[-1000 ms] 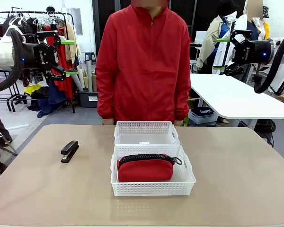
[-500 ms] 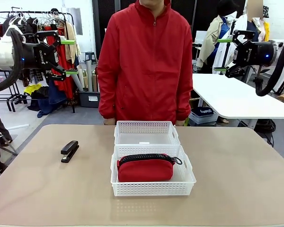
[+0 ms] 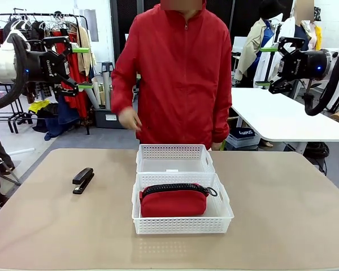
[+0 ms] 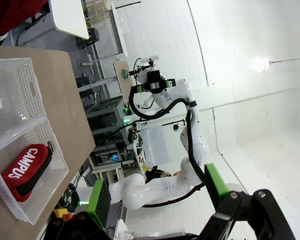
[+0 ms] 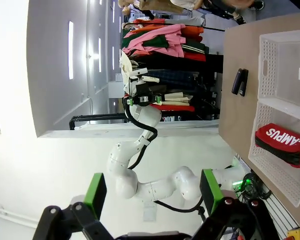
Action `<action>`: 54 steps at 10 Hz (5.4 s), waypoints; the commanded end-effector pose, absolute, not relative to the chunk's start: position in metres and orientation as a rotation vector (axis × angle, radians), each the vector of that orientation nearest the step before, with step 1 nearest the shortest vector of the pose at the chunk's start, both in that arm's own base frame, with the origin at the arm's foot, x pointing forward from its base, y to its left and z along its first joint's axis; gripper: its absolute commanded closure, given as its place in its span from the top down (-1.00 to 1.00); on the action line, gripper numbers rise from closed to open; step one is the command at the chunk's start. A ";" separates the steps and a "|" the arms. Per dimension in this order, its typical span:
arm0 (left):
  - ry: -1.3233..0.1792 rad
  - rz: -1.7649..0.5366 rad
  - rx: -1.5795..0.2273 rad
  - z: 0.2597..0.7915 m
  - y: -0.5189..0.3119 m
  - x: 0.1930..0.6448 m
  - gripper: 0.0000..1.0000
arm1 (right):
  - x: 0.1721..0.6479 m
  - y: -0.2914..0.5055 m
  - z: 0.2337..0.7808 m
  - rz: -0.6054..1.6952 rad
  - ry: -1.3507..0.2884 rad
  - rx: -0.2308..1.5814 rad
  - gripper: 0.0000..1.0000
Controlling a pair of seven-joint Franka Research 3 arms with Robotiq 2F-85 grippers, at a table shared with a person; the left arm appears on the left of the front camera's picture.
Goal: Distribute items into two baskets.
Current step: Pick up the Stapler that the person points to.
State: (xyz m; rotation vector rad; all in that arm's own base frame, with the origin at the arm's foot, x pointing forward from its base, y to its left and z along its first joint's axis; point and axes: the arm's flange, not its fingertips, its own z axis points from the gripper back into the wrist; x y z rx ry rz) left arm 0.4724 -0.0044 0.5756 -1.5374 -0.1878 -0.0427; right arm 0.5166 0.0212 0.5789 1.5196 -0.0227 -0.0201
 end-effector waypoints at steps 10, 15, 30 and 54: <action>-0.189 -0.046 -1.537 0.577 -0.005 0.472 1.00 | 0.518 0.022 0.570 -0.029 0.012 1.489 1.00; -0.189 -0.046 -1.537 0.577 -0.005 0.472 1.00 | 0.518 0.022 0.570 -0.029 0.012 1.489 1.00; 0.053 -0.113 -0.383 0.572 -0.011 0.507 1.00 | 0.518 0.022 0.570 -0.029 0.012 1.489 1.00; -0.042 -0.060 0.020 0.372 -0.050 0.553 1.00 | 0.518 0.022 0.570 -0.029 0.012 1.489 1.00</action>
